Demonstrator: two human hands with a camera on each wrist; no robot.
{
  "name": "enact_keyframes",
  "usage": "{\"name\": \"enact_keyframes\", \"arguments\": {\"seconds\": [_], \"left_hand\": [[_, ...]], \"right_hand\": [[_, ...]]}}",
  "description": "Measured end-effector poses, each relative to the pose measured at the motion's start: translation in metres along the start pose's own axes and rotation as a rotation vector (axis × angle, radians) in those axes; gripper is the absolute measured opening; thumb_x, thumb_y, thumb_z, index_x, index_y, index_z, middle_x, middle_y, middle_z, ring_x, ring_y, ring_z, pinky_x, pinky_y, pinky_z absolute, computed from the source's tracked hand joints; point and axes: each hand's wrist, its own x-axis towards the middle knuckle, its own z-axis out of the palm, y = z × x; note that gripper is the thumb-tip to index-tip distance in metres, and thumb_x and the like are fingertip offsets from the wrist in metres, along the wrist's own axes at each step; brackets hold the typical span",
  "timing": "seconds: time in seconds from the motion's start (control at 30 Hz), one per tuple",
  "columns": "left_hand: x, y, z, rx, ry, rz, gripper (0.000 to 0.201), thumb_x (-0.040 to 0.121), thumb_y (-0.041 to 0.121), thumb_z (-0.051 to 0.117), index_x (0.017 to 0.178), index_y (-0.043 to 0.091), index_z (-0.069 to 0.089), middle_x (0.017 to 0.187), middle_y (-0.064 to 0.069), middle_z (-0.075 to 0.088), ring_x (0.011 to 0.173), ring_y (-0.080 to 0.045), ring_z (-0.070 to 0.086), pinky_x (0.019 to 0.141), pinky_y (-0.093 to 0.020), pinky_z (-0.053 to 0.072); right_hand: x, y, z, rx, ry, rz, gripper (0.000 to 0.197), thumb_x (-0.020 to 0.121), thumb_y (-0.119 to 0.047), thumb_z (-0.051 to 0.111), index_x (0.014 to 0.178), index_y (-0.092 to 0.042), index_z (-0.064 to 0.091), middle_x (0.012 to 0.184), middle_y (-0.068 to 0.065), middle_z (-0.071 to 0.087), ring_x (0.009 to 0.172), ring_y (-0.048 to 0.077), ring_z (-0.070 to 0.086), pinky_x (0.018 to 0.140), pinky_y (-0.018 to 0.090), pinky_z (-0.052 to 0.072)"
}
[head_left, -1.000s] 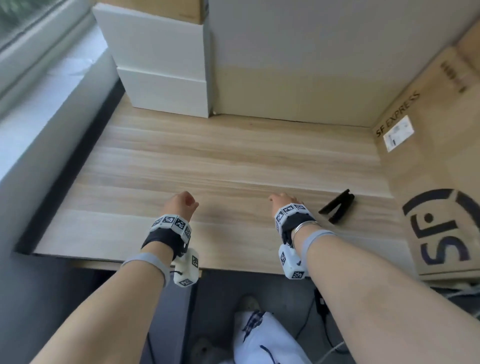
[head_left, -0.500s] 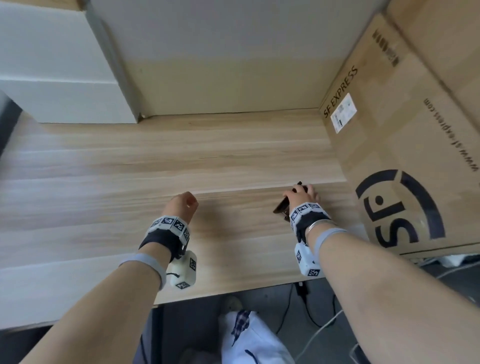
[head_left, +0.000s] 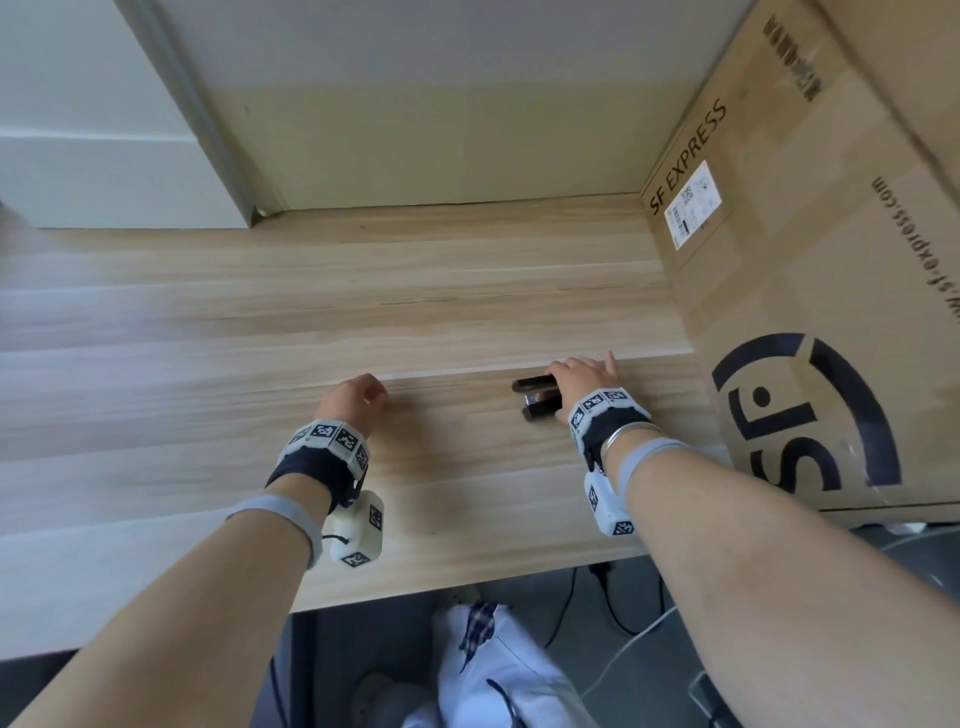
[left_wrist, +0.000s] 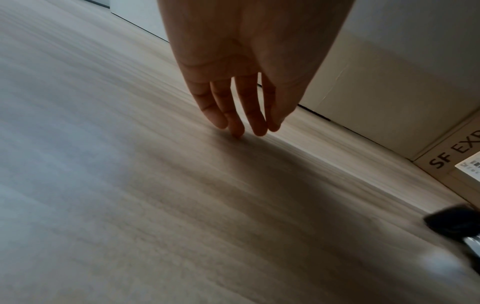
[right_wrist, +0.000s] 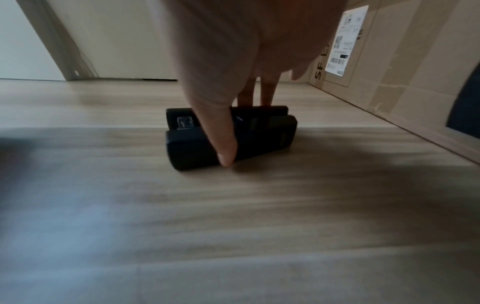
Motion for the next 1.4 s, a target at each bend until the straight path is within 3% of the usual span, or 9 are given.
{"name": "enact_keyframes", "arguments": {"seconds": [0.13,0.3,0.5,0.67,0.83,0.97,1.17,1.3,1.4], "left_hand": [[-0.003,-0.003,-0.004,-0.010,-0.006,0.011,0.023,0.091,0.013,0.050,0.107,0.005,0.065,0.114,-0.015,0.068,0.102,-0.032,0.062,0.075,-0.027,0.038],[-0.013,-0.012,-0.014,-0.012,0.001,0.022,0.024,0.092,0.014,0.050,0.109,0.005,0.065,0.115,-0.015,0.068,0.101,-0.031,0.062,0.079,-0.030,0.043],[-0.035,-0.038,-0.026,-0.082,-0.006,0.005,0.027,0.092,0.014,0.051,0.117,0.007,0.058,0.117,-0.014,0.067,0.103,-0.032,0.063,0.083,-0.034,0.048],[-0.066,-0.067,-0.030,-0.208,-0.122,0.000,0.035,0.088,0.018,0.061,0.121,0.007,0.059,0.121,-0.015,0.067,0.090,-0.022,0.060,0.085,-0.036,0.050],[-0.104,-0.095,-0.038,-0.365,-0.232,-0.020,0.053,0.083,0.015,0.068,0.133,0.009,0.050,0.127,-0.017,0.062,0.105,-0.025,0.061,0.099,-0.039,0.045],[-0.130,-0.127,-0.049,-0.411,-0.177,-0.054,0.058,0.081,0.013,0.070,0.134,0.010,0.047,0.119,-0.010,0.062,0.113,-0.023,0.058,0.100,-0.042,0.048],[-0.165,-0.172,-0.058,-0.609,-0.097,-0.136,0.056,0.083,0.002,0.065,0.134,0.004,0.043,0.110,-0.013,0.055,0.104,-0.024,0.055,0.076,-0.035,0.057],[-0.181,-0.199,-0.063,-0.557,0.034,-0.162,0.059,0.081,0.003,0.067,0.134,0.003,0.042,0.127,-0.021,0.058,0.118,-0.033,0.056,0.096,-0.046,0.050],[-0.193,-0.223,-0.069,-0.570,0.009,-0.197,0.057,0.079,0.005,0.070,0.130,0.002,0.044,0.126,-0.022,0.058,0.118,-0.032,0.057,0.099,-0.051,0.048]], "right_hand": [[-0.005,-0.017,-0.005,0.126,-0.025,0.003,0.057,0.081,-0.035,0.064,0.132,-0.016,0.047,0.129,0.007,0.057,0.118,0.027,0.056,0.098,0.037,0.045],[-0.017,-0.041,-0.006,0.352,-0.042,0.030,0.052,0.080,-0.041,0.065,0.123,-0.014,0.055,0.115,0.007,0.067,0.101,0.025,0.064,0.073,0.026,0.046],[-0.036,-0.084,-0.009,0.485,-0.086,-0.085,0.046,0.084,-0.044,0.063,0.117,-0.012,0.060,0.114,0.004,0.068,0.108,0.025,0.063,0.089,0.031,0.048],[-0.050,-0.143,0.005,0.480,-0.132,-0.181,0.050,0.083,-0.052,0.061,0.112,-0.012,0.062,0.110,0.005,0.068,0.100,0.025,0.063,0.083,0.033,0.045],[-0.079,-0.209,0.023,0.492,-0.191,-0.276,0.053,0.083,-0.047,0.063,0.124,-0.014,0.055,0.119,0.004,0.064,0.111,0.025,0.060,0.087,0.032,0.043],[-0.101,-0.257,0.042,0.485,-0.205,-0.328,0.054,0.079,-0.051,0.063,0.120,-0.016,0.058,0.116,0.006,0.067,0.108,0.027,0.064,0.093,0.036,0.049],[-0.127,-0.309,0.062,0.504,-0.252,-0.408,0.057,0.083,-0.050,0.063,0.127,-0.015,0.054,0.122,0.006,0.064,0.113,0.026,0.061,0.100,0.038,0.046],[-0.139,-0.336,0.075,0.597,-0.275,-0.456,0.050,0.088,-0.055,0.051,0.119,-0.017,0.060,0.115,0.008,0.069,0.104,0.029,0.067,0.098,0.044,0.051],[-0.139,-0.342,0.078,0.532,-0.160,-0.457,0.047,0.097,-0.046,0.038,0.120,-0.013,0.063,0.118,0.012,0.068,0.108,0.033,0.064,0.098,0.037,0.048]]}}
